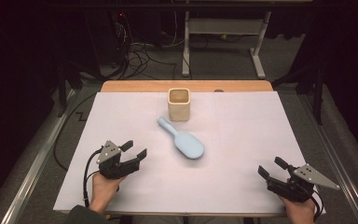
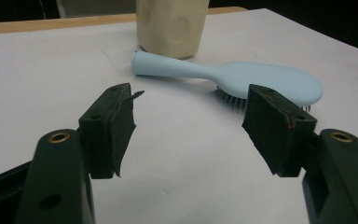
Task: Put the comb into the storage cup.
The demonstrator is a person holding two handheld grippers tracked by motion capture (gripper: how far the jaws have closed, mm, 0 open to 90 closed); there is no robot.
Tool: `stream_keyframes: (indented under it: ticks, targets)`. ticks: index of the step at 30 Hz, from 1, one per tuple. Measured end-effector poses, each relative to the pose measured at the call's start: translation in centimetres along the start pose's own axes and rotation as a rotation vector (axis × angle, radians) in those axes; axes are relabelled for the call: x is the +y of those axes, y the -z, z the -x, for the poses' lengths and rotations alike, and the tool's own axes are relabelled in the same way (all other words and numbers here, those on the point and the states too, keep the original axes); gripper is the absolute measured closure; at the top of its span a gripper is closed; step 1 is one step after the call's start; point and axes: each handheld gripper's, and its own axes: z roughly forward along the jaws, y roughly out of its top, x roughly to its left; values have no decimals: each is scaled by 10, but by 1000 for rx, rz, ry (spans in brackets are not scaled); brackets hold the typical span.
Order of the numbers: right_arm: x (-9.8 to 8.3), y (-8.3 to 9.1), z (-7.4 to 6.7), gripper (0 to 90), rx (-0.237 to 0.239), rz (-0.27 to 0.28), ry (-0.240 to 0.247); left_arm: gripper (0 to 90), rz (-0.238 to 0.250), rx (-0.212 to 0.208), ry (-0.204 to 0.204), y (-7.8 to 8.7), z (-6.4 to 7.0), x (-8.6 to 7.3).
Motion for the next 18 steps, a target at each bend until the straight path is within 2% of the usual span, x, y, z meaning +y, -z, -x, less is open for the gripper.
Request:
stream_keyframes:
  ticks: [8,18]
  targets:
    - [0,0,0,245,1,-1,0,342,4,3,-13,-7,1,8]
    - [0,1,0,245,4,-1,0,351,-2,3,-8,-18,3,15]
